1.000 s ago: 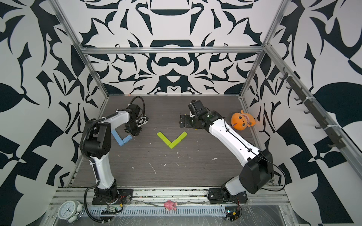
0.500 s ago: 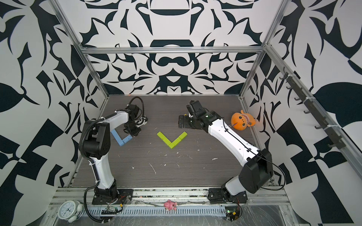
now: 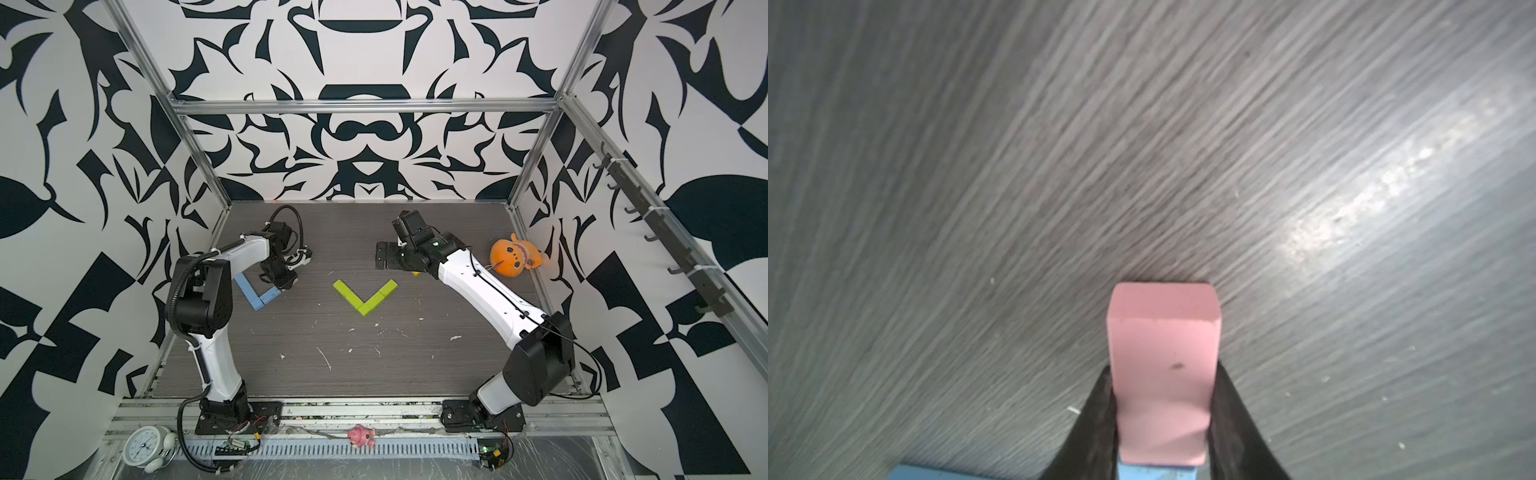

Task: Assemble the letter v with building blocks
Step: Assemble the building block at the center of the board.

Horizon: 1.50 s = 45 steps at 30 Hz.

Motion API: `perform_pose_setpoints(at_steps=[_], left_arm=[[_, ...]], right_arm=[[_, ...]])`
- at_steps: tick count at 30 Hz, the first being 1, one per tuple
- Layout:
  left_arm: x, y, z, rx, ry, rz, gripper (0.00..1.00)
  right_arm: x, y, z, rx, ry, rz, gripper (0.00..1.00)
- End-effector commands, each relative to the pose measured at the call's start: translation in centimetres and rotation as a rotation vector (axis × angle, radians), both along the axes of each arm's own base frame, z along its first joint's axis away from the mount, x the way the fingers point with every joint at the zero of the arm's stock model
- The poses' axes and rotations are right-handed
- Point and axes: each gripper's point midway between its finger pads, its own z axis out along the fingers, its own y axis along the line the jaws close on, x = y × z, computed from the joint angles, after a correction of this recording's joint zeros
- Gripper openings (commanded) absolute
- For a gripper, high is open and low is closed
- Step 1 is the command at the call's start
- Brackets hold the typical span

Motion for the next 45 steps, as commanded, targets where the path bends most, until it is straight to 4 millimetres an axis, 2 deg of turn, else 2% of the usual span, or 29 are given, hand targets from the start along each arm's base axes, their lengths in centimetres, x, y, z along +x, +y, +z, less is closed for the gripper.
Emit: perform_pose_setpoints(at_steps=[1, 28, 45], left_arm=[[-1.88, 0.84, -1.02, 0.018, 0.078, -0.014, 0.31], [-1.56, 1.02, -0.98, 0.01, 0.075, -0.005, 0.35], [-1.54, 1.03, -0.84, 0.002, 0.072, 0.006, 0.44]], right_arm=[[0.2, 0.11, 1.62, 0.008, -0.038, -0.006, 0.99], [-0.01, 0.24, 1.72, 0.01, -0.043, -0.009, 0.99], [0.0, 0.36, 1.75, 0.013, -0.044, -0.009, 0.99]])
